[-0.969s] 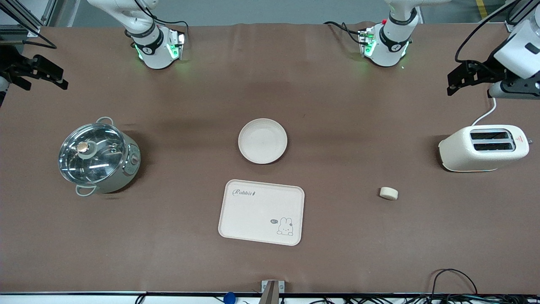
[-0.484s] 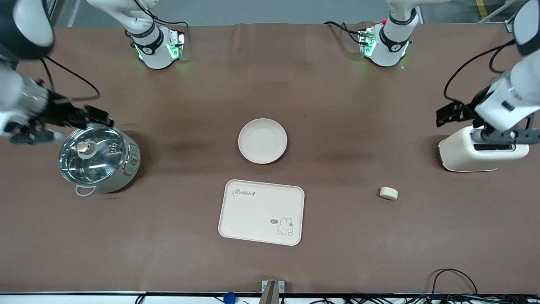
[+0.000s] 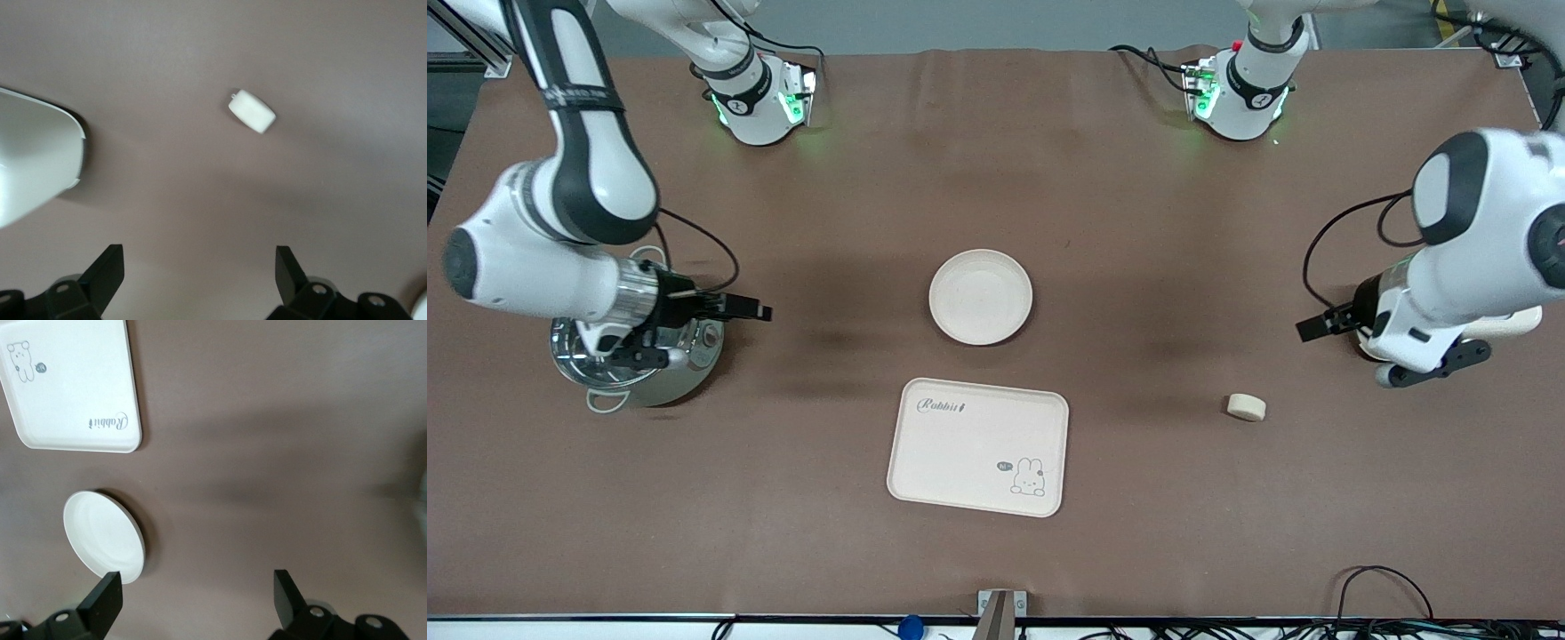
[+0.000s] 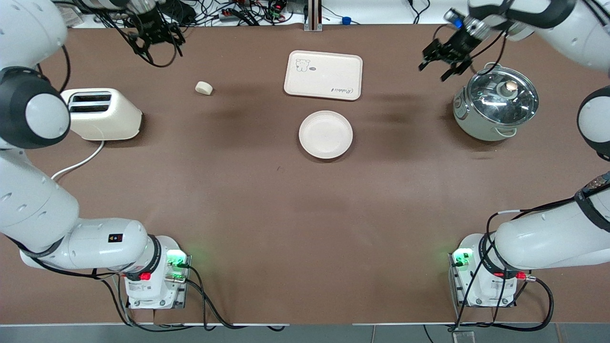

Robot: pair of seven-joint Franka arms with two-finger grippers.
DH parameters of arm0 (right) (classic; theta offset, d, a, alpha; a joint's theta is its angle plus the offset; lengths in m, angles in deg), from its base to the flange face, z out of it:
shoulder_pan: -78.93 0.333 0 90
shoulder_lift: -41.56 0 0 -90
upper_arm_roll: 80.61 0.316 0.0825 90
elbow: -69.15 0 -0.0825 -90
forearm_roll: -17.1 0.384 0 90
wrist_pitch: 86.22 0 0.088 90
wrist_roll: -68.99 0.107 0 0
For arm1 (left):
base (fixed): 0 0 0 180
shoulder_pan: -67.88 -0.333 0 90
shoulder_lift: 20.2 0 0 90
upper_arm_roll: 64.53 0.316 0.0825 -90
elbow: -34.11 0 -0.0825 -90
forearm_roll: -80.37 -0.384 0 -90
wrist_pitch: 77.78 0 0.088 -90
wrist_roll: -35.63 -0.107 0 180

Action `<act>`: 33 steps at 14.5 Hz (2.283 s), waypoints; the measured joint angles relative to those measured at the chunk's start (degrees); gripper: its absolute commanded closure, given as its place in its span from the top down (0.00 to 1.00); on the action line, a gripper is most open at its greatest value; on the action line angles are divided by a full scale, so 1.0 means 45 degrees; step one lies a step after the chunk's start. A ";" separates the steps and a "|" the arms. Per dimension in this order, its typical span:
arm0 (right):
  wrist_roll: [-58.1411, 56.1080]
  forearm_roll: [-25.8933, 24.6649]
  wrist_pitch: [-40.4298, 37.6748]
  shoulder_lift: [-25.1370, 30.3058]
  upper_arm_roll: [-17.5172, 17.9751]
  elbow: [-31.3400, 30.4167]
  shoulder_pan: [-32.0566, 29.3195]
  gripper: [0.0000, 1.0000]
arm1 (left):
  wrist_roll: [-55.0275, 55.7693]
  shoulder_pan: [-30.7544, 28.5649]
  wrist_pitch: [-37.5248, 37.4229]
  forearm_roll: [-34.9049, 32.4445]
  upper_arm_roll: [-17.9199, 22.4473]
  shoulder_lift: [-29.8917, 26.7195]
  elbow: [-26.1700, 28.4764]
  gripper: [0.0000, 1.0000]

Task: Place bun in plate and plate on tray
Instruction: 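Grasp the cream bun with the left gripper while the right gripper grips the plate rim, then lift the bun toward the plate while the right gripper holds the plate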

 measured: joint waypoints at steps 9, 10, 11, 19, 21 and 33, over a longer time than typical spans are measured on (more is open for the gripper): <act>0.0214 0.4211 0.7153 -0.1602 0.0079 -0.3087 0.5313 1.00 | 0.3625 0.0180 0.4578 -0.0015 -0.0004 0.3473 0.0384 1.00; 0.0214 0.4692 0.7701 -0.1834 0.0078 -0.3069 0.5771 1.00 | 0.3880 0.0232 0.4953 -0.0018 -0.0005 0.3650 0.0368 1.00; 0.0221 0.5025 0.8062 -0.2006 0.0079 -0.3027 0.6157 1.00 | 0.4031 0.0252 0.5256 -0.0020 -0.0005 0.3829 0.0358 0.99; 0.0283 0.5304 0.9047 -0.2763 0.0061 -0.2866 0.6821 1.00 | 0.4141 0.0188 0.6185 -0.0079 0.0009 0.5115 -0.0226 0.41; 0.0340 0.5312 0.9066 -0.2796 0.0057 -0.2857 0.6921 1.00 | 0.4141 0.0224 0.6194 -0.0082 -0.0001 0.5193 -0.0333 0.30; 0.0805 0.5356 0.9127 -0.3017 -0.0020 -0.2693 0.7373 0.37 | 0.9078 0.1444 0.6192 -0.0100 -0.3210 0.5190 -0.0647 0.23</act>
